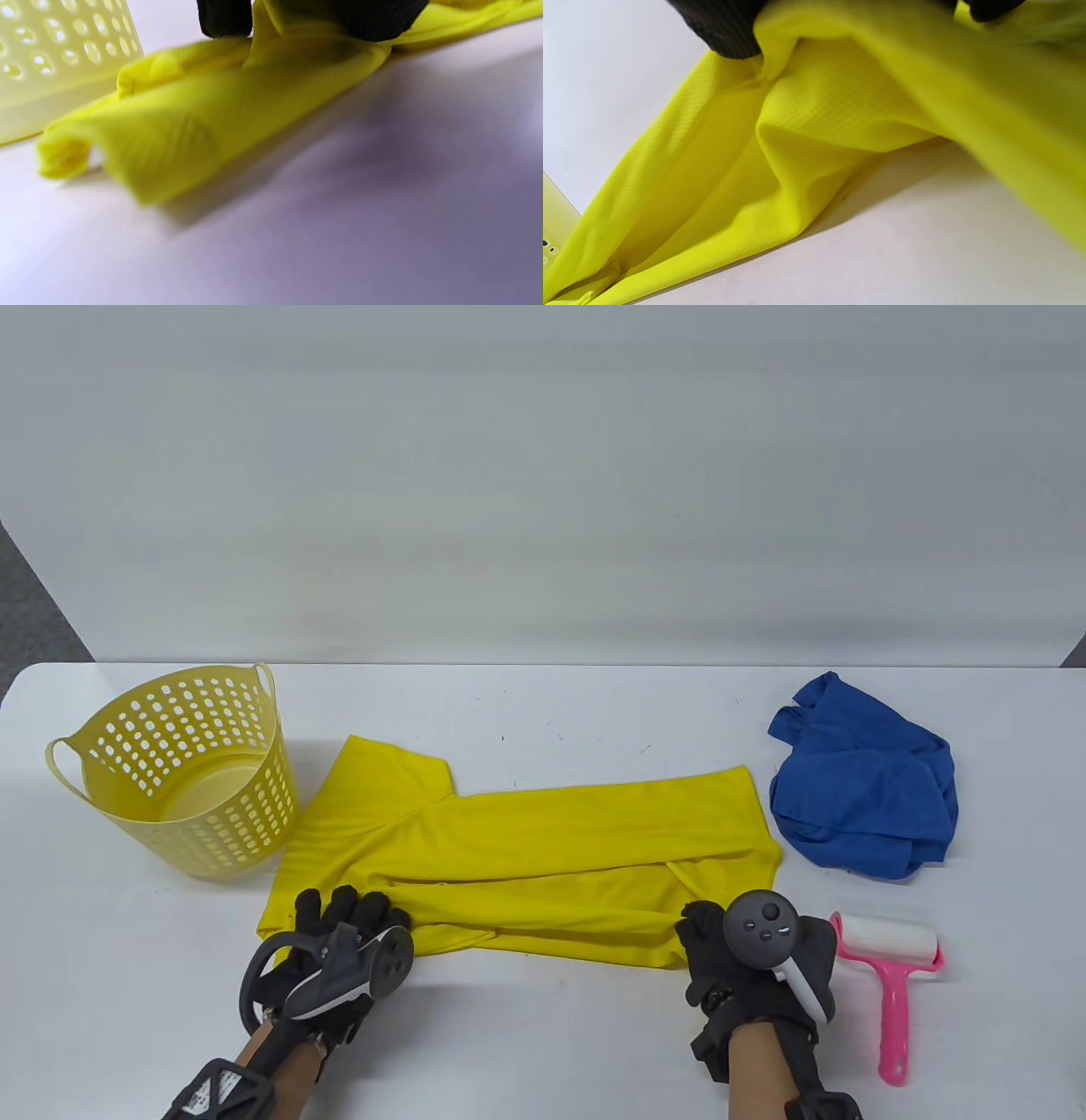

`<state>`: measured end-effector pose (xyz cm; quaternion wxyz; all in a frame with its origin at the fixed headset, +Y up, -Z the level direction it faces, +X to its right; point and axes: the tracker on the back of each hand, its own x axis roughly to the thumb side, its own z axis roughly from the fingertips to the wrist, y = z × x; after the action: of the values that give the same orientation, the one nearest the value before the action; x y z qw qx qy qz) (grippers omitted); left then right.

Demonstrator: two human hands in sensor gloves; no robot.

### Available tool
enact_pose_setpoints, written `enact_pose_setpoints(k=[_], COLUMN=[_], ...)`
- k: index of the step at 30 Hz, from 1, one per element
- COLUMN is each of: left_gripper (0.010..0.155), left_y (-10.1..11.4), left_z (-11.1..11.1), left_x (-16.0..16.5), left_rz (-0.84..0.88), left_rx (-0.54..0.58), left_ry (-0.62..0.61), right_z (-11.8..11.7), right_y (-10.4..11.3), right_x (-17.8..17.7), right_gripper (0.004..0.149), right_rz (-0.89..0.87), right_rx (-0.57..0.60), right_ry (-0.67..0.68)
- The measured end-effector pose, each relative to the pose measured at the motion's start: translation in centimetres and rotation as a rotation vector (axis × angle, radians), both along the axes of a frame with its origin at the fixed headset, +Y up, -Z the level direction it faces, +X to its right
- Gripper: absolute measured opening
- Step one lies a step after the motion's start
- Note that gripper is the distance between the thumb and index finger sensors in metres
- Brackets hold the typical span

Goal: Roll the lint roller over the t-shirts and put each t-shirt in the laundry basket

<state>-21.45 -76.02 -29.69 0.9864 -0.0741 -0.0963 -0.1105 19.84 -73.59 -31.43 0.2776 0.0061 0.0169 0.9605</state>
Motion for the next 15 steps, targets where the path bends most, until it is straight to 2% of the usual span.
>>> enact_pose_setpoints(k=[4,7,9,10,12,13,15], left_gripper=[0.049,0.047,0.046,0.046,0.05,0.054,0.06], left_y=[2.5,4.2,5.3,5.6,5.8,5.8,5.6], left_z=[0.9,1.6,1.7,1.8,2.1,2.3,2.4], left_x=[-1.6,-3.4,-4.5,-4.6,-4.3,-3.9,-3.4], left_rz=[0.232,0.493,0.705,0.752,0.822,0.856,0.821], left_rx=[0.005,-0.09,-0.196,-0.24,-0.416,-0.441,-0.408], left_ry=[-0.037,-0.217,-0.333,-0.32,-0.347,-0.361,-0.348], right_z=[0.0,0.0,0.0,0.0,0.0,0.0,0.1], right_y=[0.0,-0.1,-0.3,-0.4,-0.7,-0.8,-1.0], right_x=[0.1,0.2,0.3,0.3,0.4,0.5,0.7], right_gripper=[0.041,0.041,0.041,0.041,0.041,0.042,0.048], right_rz=[0.042,0.063,0.06,0.072,0.121,0.129,0.094], right_rx=[-0.023,-0.052,-0.1,-0.125,-0.19,-0.237,-0.282], right_ry=[0.005,0.005,0.027,0.041,0.082,0.098,0.111])
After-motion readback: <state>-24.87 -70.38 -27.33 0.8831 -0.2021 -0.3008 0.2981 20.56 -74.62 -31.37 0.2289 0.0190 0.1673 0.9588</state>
